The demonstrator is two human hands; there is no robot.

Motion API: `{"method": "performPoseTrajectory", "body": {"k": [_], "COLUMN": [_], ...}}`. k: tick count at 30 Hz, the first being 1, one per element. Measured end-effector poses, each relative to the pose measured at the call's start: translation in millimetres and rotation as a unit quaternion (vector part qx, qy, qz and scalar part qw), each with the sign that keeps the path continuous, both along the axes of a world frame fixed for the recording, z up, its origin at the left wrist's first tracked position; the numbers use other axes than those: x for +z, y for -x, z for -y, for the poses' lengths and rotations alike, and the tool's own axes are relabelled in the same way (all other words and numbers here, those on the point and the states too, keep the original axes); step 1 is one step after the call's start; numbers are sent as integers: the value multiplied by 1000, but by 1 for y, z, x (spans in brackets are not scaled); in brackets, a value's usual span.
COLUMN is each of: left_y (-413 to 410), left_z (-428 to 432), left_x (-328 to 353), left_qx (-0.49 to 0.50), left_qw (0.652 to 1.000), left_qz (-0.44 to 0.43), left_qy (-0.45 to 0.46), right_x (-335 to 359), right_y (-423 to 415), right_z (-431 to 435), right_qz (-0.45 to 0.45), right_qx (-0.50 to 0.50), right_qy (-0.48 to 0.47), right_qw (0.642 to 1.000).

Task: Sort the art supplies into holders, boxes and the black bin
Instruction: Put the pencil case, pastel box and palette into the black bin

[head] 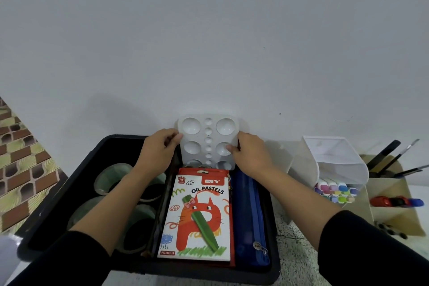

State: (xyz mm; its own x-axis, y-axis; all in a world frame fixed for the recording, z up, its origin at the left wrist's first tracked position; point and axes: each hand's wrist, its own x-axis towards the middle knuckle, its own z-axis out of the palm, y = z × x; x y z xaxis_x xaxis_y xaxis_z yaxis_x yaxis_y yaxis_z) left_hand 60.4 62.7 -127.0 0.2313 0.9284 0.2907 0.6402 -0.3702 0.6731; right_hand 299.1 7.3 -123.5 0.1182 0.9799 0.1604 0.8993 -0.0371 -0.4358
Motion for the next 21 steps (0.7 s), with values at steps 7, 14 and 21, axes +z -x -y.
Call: {"method": "performPoseTrajectory", "body": {"k": [7,14,21], "left_y": [-2,-10,-6], "left_z": [-7,-4,-7], "left_x": [7,3,4], "left_qx": [18,59,31], "left_qw": [998,998,998], "left_qz": [-36,14,-47], "left_qy": [45,32,36], "right_x": [4,2,-7], "right_y": [2,4,2], "right_z": [-1,-6,6], "right_qz": [90,42,-101], "right_qx": [2,-32,-22], "right_qy": [52,36,-139], "right_qw": [995,998,985]}}
